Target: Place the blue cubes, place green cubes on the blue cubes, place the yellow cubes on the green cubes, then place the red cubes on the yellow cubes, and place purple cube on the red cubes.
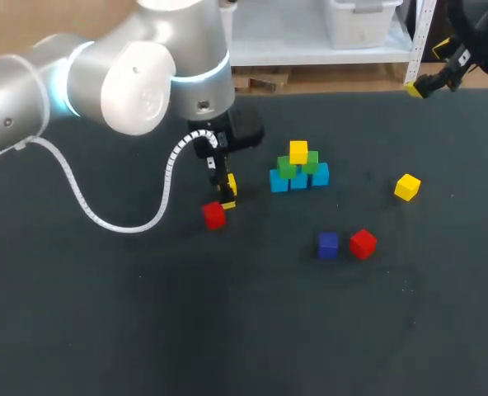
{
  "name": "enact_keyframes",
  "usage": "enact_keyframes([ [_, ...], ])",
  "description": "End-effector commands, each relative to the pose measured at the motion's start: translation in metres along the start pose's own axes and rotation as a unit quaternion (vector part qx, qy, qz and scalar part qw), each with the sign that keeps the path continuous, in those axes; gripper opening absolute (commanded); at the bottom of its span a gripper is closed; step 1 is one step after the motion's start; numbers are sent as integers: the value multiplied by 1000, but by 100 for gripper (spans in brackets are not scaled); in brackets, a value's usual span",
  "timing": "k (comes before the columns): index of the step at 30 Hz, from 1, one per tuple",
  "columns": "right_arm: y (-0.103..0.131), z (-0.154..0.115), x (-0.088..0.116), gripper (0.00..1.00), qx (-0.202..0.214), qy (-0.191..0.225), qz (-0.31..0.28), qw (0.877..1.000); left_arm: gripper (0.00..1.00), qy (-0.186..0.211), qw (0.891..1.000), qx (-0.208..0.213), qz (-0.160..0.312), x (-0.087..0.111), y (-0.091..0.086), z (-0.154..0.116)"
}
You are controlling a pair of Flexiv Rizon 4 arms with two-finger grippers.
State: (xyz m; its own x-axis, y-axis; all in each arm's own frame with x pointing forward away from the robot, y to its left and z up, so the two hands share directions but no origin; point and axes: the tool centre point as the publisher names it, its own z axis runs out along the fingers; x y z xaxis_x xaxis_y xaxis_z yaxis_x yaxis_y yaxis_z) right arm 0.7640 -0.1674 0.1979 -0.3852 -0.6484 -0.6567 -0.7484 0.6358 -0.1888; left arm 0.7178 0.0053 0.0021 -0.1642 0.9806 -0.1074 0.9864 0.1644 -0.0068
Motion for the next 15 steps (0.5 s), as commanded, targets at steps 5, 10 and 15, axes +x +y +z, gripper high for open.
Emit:
enact_keyframes([
  [5, 0, 0, 0, 100, 0, 0, 0, 1000, 2, 4, 1000, 3, -7, -4, 7, 6],
  [10, 0, 0, 0, 100, 0, 0, 0, 1000, 0, 8, 1000, -1, -13, -2, 9, 1],
  [15, 0, 0, 0, 100, 0, 0, 0, 1000, 0, 7, 1000, 4, -17, -7, 11, -22],
])
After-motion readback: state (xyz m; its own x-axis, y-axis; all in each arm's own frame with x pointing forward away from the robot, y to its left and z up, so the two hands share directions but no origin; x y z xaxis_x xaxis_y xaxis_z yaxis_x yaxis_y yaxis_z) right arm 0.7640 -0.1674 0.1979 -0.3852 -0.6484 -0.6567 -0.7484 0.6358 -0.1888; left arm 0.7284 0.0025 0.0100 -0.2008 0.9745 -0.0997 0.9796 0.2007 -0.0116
